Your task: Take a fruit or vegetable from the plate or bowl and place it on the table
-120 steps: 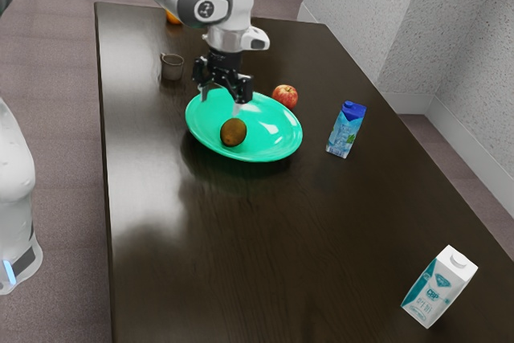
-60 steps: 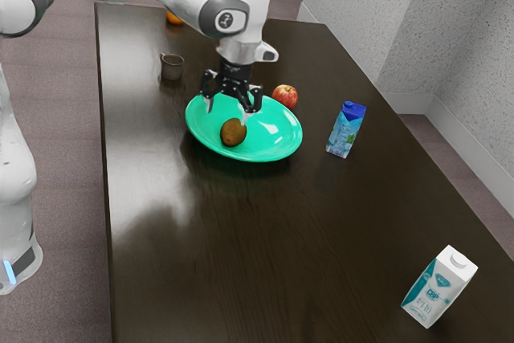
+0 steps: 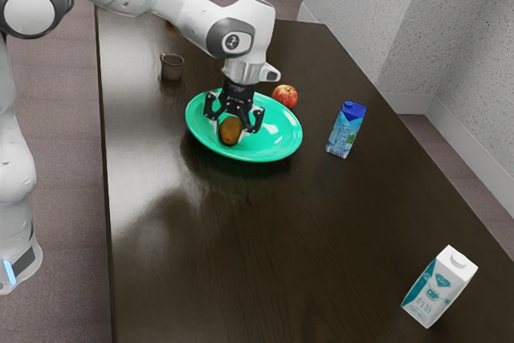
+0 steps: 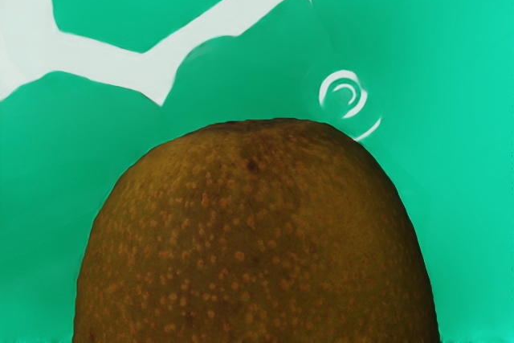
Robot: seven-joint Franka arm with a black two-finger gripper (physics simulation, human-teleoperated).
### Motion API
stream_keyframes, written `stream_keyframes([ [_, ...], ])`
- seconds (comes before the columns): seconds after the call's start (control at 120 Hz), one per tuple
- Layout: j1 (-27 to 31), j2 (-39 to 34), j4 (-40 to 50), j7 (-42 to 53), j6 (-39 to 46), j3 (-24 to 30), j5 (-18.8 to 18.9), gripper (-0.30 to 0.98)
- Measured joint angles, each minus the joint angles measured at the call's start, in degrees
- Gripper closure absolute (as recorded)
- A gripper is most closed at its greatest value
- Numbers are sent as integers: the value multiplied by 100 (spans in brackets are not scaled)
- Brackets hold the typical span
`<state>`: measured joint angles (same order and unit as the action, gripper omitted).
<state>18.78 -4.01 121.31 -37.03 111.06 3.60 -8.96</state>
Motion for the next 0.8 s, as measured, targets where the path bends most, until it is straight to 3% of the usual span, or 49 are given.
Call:
stream_keyframes([
  [0.142,-2,-110,-1,-106,13,53,21,35],
  [0.233,-59,-415,-115,-169,-189,177,81,35],
  [0.317,-523,-425,-592,-220,-528,300,277,34],
  [0.5,-2300,1005,-2201,-300,-1125,366,743,35],
  [0.6,-2291,1434,-2465,-325,-1288,364,793,35],
  [0.7,-2208,1523,-2504,-325,-1385,349,791,18],
  [0.8,-2177,1495,-2524,-312,-1442,315,790,9],
])
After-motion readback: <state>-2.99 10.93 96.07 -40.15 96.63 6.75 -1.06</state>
